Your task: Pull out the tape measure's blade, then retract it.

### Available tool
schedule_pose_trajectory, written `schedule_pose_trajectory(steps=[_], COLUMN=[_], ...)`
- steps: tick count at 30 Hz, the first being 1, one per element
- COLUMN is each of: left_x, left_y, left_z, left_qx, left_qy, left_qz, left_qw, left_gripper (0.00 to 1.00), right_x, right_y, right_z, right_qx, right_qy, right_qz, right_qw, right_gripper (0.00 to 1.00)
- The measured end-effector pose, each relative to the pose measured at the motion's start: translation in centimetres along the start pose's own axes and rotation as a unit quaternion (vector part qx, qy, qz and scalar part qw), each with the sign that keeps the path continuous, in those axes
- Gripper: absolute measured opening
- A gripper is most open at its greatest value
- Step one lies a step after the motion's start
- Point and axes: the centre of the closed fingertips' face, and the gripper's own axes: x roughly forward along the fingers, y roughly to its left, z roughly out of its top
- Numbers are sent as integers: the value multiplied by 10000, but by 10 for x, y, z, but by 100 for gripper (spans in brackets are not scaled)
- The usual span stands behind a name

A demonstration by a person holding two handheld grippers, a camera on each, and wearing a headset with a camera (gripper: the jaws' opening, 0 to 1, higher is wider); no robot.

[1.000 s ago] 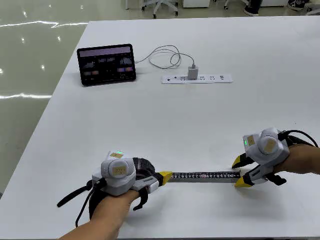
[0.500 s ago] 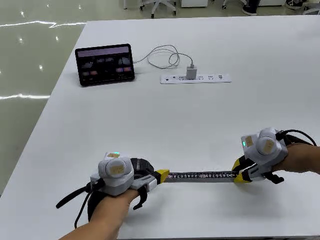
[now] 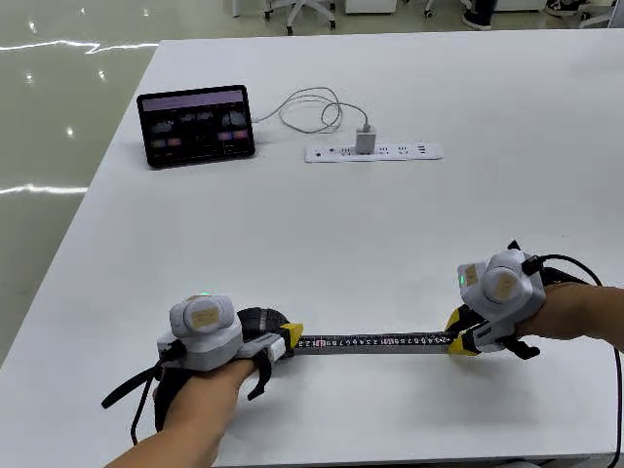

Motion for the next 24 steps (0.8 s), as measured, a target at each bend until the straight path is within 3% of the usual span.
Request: schedule_pose_trajectory(steps=[4, 10, 16, 24], left_x=[0, 3, 4, 2], left_y=[0, 0, 0, 1], left_z=[2, -1, -1, -1], left_qx=[478, 488, 679, 666], left_qy=[-15, 29, 66, 53], left_qz=[183, 324, 423, 410], left_qw=[9987, 9983, 9968, 9969], left_gripper=[65, 66, 65, 64], right_x=[1, 1, 1, 3], right_y=[0, -1, 0, 2], right_z=[1, 0, 0, 4], right_qx=[49, -3, 73, 20], right_qy=[82, 195, 124, 75], right_qz=[-6, 18, 26, 37], right_qw=[10000, 9998, 9999, 10000], right_gripper=[11, 11, 11, 11])
